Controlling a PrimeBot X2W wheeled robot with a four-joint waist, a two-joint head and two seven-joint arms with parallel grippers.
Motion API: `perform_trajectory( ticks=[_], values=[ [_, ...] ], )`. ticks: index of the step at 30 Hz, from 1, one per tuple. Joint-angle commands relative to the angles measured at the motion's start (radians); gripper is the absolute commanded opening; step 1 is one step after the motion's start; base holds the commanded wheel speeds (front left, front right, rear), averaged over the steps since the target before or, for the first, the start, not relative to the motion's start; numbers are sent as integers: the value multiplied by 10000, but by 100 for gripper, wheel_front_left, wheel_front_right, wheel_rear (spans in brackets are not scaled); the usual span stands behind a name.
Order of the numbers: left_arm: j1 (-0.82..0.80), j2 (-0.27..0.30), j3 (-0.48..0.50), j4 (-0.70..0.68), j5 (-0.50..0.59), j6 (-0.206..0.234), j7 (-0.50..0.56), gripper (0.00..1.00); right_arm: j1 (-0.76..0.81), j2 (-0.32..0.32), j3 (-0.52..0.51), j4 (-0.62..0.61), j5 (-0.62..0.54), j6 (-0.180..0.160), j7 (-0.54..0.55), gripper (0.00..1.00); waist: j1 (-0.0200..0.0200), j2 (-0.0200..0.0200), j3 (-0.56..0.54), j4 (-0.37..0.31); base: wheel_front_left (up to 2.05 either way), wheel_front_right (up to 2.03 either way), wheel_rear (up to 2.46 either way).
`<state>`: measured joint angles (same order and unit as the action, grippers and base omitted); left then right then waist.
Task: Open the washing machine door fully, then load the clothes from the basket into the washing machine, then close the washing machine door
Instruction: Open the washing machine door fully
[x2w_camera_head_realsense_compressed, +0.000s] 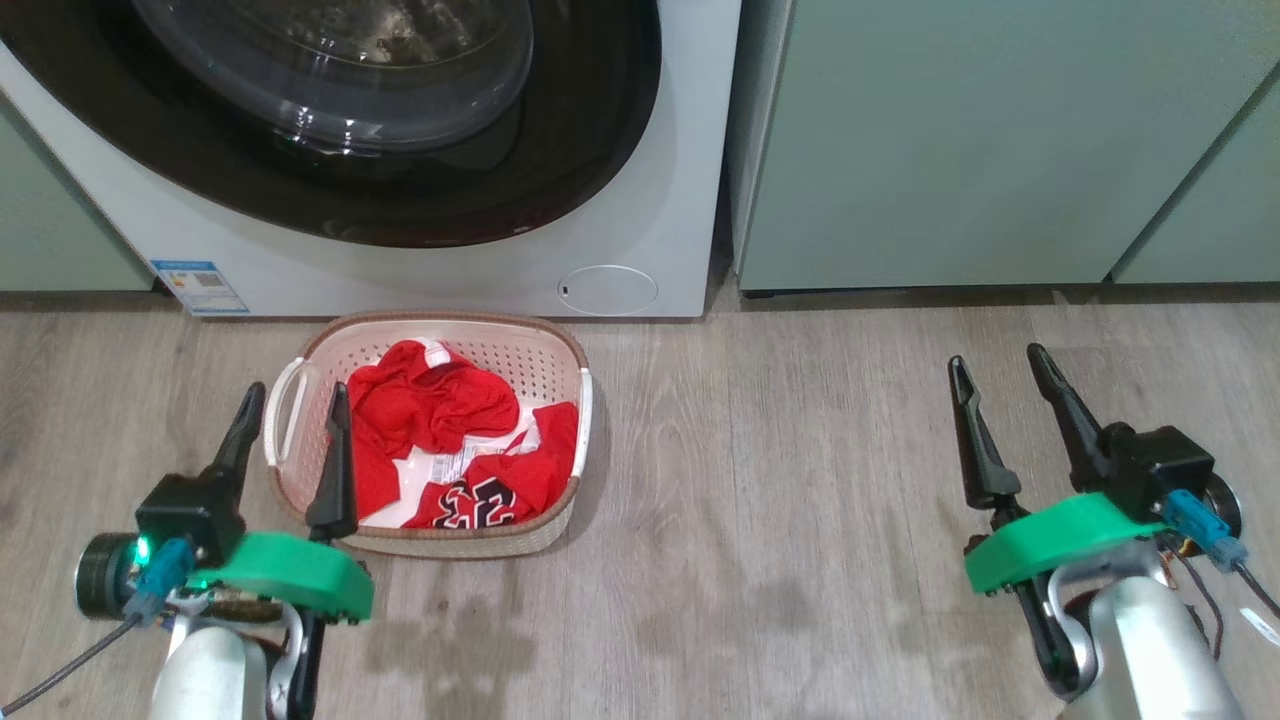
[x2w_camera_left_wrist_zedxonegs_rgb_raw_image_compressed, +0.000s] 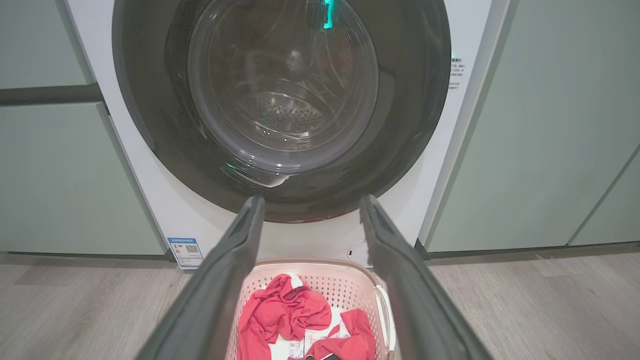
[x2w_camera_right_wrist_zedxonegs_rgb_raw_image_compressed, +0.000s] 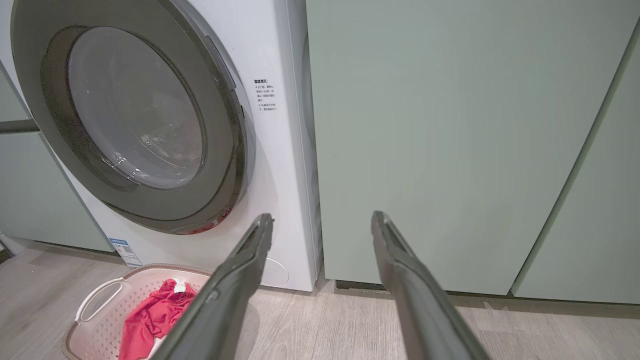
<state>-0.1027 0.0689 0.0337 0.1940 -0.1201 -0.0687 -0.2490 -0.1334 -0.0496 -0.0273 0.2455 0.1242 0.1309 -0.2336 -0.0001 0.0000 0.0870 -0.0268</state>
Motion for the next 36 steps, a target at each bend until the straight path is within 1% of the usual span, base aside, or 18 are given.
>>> perform_trajectory(
  ticks=[1, 6, 7, 8, 9, 18, 20, 21, 23, 25, 26, 28, 29, 30, 34, 36],
  values=[
    [-496, 117, 371, -300, 131, -41, -128, 100, -293, -7, 213, -291, 31, -2, -119, 100, 1, 0, -4, 12, 0, 0, 0],
    [-481, 79, 411, -266, 147, -26, -128, 100, -304, -7, 192, -265, 1, -2, -127, 100, 1, 0, -30, 44, 0, 0, 0],
    [-482, 73, 416, -264, 149, -26, -128, 100, -304, -7, 187, -259, 11, -2, -121, 93, 1, 0, -32, 48, 0, 0, 0],
    [-483, 67, 421, -261, 151, -27, -128, 100, -305, -7, 181, -255, 38, -2, -118, 14, 1, 0, -36, 54, 0, 0, 0],
    [-486, 62, 426, -261, 153, -25, -128, 100, -310, -7, 183, -255, 65, -2, -119, 0, 1, 0, -32, 57, 0, 0, 0],
    [-481, 22, 490, -279, 168, -31, -128, 100, -363, -7, 287, -211, 360, -2, -123, 0, 1, 0, -8, 59, 0, 0, 0],
    [-481, 16, 502, -284, 172, -37, -128, 100, -381, -7, 366, -280, 711, -2, -148, 0, 1, 0, -1, 56, 0, 0, 0],
    [-483, 12, 510, -290, 171, -40, -128, 100, -396, -7, 422, -333, 1135, -2, -165, 0, 1, 0, 3, 54, 0, 0, 0],
    [-484, 6, 527, -303, 168, -46, -128, 100, -457, -7, 577, -470, 2508, -2, -199, 0, 1, 0, 14, 44, 0, 0, 0],
    [-490, -3, 536, -323, 160, -53, -128, 100, -524, -7, 710, -660, 4318, -2, -230, 0, 1, 0, 32, 39, 0, 0, 0],
    [-490, -3, 536, -323, 160, -53, -128, 100, -524, -7, 710, -660, 4318, -2, -230, 0, 1, 0, 32, 39, 0, 0, 0],
    [-498, -13, 541, -341, 144, -63, -128, 100, -592, -7, 796, -818, 5996, -2, -248, 0, 1, 0, 45, 41, 0, 0, 0],
    [-511, -23, 542, -359, 130, -75, -128, 100, -646, -7, 869, -939, 7806, -2, -255, 0, 1, 0, 62, 51, 0, 0, 0],
    [-511, -23, 542, -359, 130, -75, -128, 100, -646, -7, 869, -939, 7806, -2, -255, 0, 1, 0, 62, 51, 0, 0, 0],
    [-562, -40, 525, -397, 130, -94, -128, 100, -762, -7, 841, -1124, 11321, -2, -94, 0, 1, 0, 151, 110, 0, 0, 0],
    [-612, -47, 519, -422, 129, -107, -128, 100, -848, -7, 715, -1139, 12948, -2, 203, 0, 1, 0, 219, 158, 0, 0, 0]
  ],
)
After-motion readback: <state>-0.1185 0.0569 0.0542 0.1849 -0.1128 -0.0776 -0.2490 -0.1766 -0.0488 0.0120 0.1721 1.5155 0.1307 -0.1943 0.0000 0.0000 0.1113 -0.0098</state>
